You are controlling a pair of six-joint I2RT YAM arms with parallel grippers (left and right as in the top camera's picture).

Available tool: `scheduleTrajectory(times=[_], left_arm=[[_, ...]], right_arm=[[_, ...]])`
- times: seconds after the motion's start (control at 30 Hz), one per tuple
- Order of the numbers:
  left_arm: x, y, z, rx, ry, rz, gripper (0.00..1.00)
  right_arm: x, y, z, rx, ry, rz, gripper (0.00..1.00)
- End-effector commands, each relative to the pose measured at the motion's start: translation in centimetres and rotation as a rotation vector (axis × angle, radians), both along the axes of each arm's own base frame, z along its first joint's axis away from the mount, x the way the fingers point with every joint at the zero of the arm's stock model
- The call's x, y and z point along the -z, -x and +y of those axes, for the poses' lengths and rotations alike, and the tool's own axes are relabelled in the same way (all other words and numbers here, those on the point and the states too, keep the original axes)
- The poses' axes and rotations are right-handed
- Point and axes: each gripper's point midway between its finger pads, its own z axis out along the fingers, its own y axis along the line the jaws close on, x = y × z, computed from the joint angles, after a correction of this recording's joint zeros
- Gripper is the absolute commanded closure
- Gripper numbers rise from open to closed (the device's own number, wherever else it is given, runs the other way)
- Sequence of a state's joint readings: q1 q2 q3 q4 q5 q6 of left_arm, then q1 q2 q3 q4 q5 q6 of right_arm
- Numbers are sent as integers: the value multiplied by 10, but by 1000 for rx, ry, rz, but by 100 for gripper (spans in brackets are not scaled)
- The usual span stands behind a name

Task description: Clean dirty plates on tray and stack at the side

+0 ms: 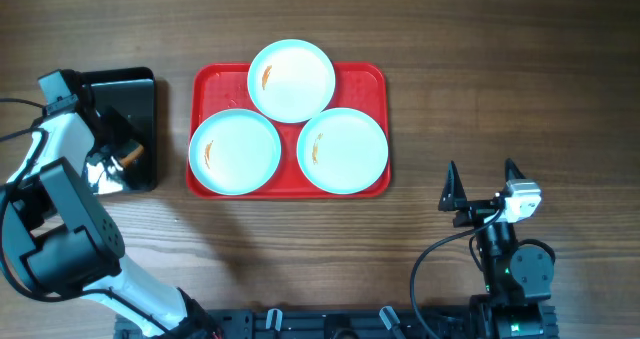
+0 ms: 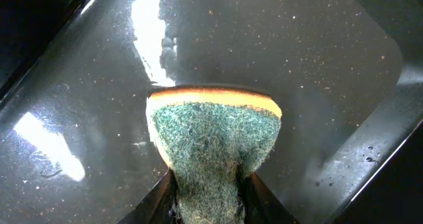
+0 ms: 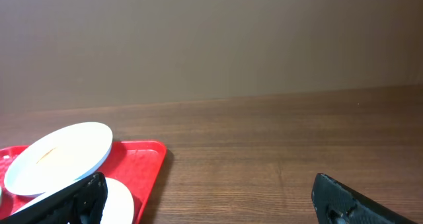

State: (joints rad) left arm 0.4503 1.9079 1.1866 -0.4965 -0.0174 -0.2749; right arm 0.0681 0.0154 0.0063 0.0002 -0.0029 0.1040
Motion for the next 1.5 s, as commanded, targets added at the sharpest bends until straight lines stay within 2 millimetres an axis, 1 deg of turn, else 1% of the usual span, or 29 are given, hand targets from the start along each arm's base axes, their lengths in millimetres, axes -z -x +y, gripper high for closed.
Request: scheduleTrajectory(times=[0.0, 0.03, 0.07, 0.2, 0.33, 0.43, 0.63, 0.67, 0.7, 0.8, 0.87, 0.93, 1.0, 1.07, 1.17, 1.23, 1.3, 1.33, 1.4, 1.47], left_arm=[[7, 2, -2, 0, 26, 18, 63], [7, 3, -3, 0, 27, 21, 57], [8, 5, -3, 0, 31, 29, 56], [11, 10, -5, -2, 41, 50, 56], [12, 10, -5, -2, 42, 51, 56], [12, 10, -5, 1, 42, 51, 58], [12, 10, -5, 5, 40, 50, 80], [12, 9, -5, 4, 40, 50, 91], [11, 9, -5, 5, 40, 49, 96], [4, 5, -11, 18, 68, 15, 96], [-10, -4, -18, 41, 103, -47, 96], [-33, -15, -26, 71, 133, -132, 96], [-63, -25, -34, 104, 147, -228, 96], [-97, -32, -39, 137, 143, -325, 96], [-146, -35, -45, 175, 107, -453, 96], [-171, -34, -45, 185, 71, -512, 96], [-186, -33, -46, 192, 50, -547, 96], [-188, -32, -46, 193, 47, -552, 96], [-187, -33, -47, 210, 51, -552, 96], [-181, -39, -58, 300, 92, -564, 96]], right_arm=[[-2, 0, 0, -4, -8, -8, 0], [-2, 0, 0, -4, -8, -8, 0], [-2, 0, 0, -4, -9, -8, 0], [-2, 0, 0, -4, -8, -8, 0], [-2, 0, 0, -4, -8, -8, 0], [-2, 0, 0, -4, -8, -8, 0], [-2, 0, 0, -4, -8, -8, 0], [-2, 0, 0, -4, -8, -8, 0], [-2, 0, 0, -4, -9, -8, 0], [-2, 0, 0, -4, -8, -8, 0], [-2, 0, 0, -4, -8, -8, 0], [-2, 0, 0, -4, -8, -8, 0], [-2, 0, 0, -4, -9, -8, 0], [-2, 0, 0, -4, -8, -8, 0], [-2, 0, 0, -4, -9, -8, 0], [-2, 0, 0, -4, -8, -8, 0], [-2, 0, 0, -4, -8, -8, 0], [-2, 0, 0, -4, -8, -8, 0], [-2, 0, 0, -4, -9, -8, 0], [-2, 0, 0, -4, -8, -8, 0]])
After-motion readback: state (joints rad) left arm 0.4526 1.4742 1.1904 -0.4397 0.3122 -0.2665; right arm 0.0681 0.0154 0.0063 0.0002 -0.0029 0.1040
